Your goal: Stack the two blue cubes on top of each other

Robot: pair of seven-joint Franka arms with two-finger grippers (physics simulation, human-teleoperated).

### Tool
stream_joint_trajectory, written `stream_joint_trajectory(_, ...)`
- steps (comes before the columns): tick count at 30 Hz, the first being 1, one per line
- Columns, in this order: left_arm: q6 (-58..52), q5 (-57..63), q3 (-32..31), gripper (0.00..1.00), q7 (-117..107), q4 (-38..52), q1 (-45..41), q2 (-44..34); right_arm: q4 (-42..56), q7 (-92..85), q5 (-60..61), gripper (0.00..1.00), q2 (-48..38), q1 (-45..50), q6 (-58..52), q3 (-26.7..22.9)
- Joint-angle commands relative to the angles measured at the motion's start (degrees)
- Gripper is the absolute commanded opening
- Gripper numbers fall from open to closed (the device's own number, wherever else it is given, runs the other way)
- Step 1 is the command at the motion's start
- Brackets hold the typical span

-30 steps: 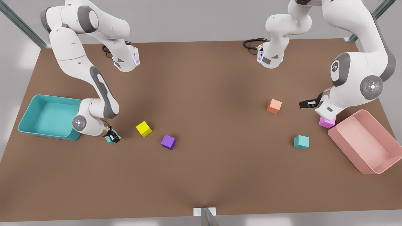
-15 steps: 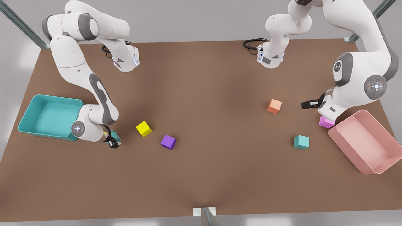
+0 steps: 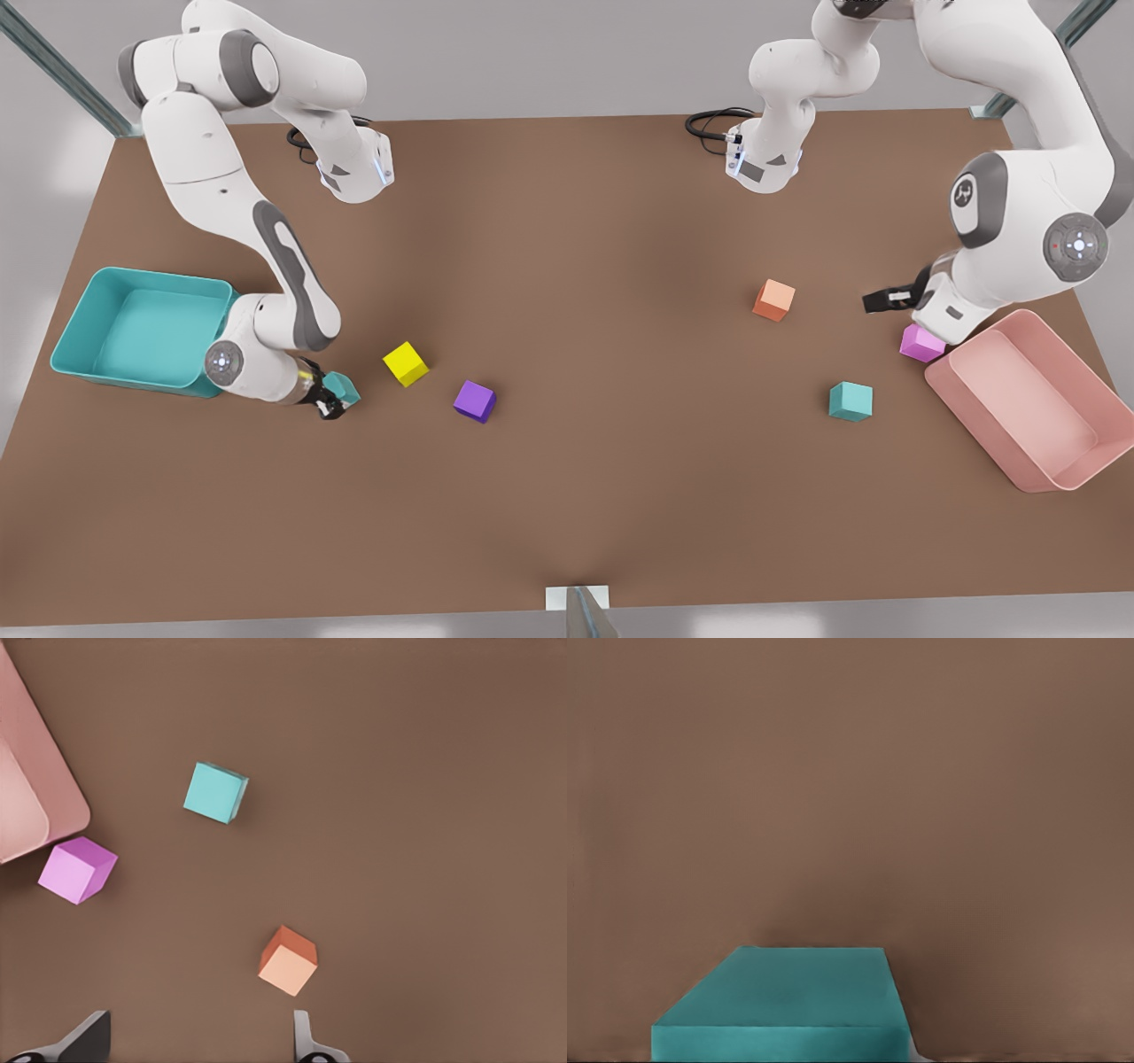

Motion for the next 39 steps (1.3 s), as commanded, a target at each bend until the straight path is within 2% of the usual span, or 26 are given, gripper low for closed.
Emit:
stream_joint_trajectory(1, 8.9, 0.1, 1.1, 1.00, 5.7, -2.9, 1.5, 0.6, 0.1, 0.5, 1.7, 0.72, -1.3, 0.1, -2.0, 2.5)
stream_joint_trajectory(4, 22.7, -1.4, 3.1, 1.00, 21.7, -7.2, 4.6, 5.3, 4.4, 2.8, 4.7, 0.72, -4.2, 0.4, -4.1, 11.6)
stream_joint_trajectory(7, 26.3, -1.4, 3.1, 1.00, 27.3, -7.7, 4.7, 7.7, 10.0, 3.6, 4.3, 0.72, -4.9, 6.6, -4.1, 12.2)
stream_joint_trajectory(11, 32.2, -1.5, 3.1, 1.00, 38.8, -8.2, 6.1, 14.5, 15.2, 20.7, 4.1, 0.73, -3.1, 19.6, -3.0, 12.1)
stream_joint_trajectory(14, 36.4, -1.7, 2.8, 1.00, 38.7, -8.5, 5.8, 17.3, 22.6, 30.0, 3.4, 0.74, 4.1, 29.3, 0.0, 11.6)
stream_joint_trajectory(15, 41.0, -6.9, 2.6, 1.00, 38.6, -11.3, 5.5, 17.4, 24.3, 33.4, 1.0, 0.74, 6.7, 31.6, 2.8, 11.5)
stream_joint_trajectory(17, 44.0, -7.5, 2.6, 1.00, 38.6, -12.6, 4.2, 18.0, 27.0, 39.4, -6.1, 0.74, 11.1, 35.0, 6.7, 11.3)
stream_joint_trajectory(19, 44.0, -7.5, 2.7, 1.00, 38.5, -12.6, 3.7, 18.4, 30.6, 42.7, -8.9, 0.74, 15.8, 39.1, 9.6, 8.6)
stream_joint_trajectory(22, 43.9, -7.4, 3.0, 1.00, 38.2, -12.6, 4.2, 19.5, 33.0, 43.7, -8.8, 0.74, 19.6, 50.4, 12.7, -2.6)
stream_joint_trajectory(30, 47.0, -7.4, 3.5, 1.00, 35.6, -12.6, 3.4, 22.2, 34.5, 43.8, -8.7, 0.75, 23.5, 51.2, 14.6, -3.3)
stream_joint_trajectory(31, 47.4, -7.5, 3.5, 1.00, 35.6, -12.6, 3.4, 22.4, 34.6, 43.8, -8.7, 0.99, 23.9, 51.2, 14.6, -3.4)
stream_joint_trajectory(39, 47.4, -7.5, 3.5, 1.00, 35.6, -12.6, 3.4, 25.9, 34.9, 43.8, -8.5, 1.00, 21.3, 50.1, 14.4, -3.4)
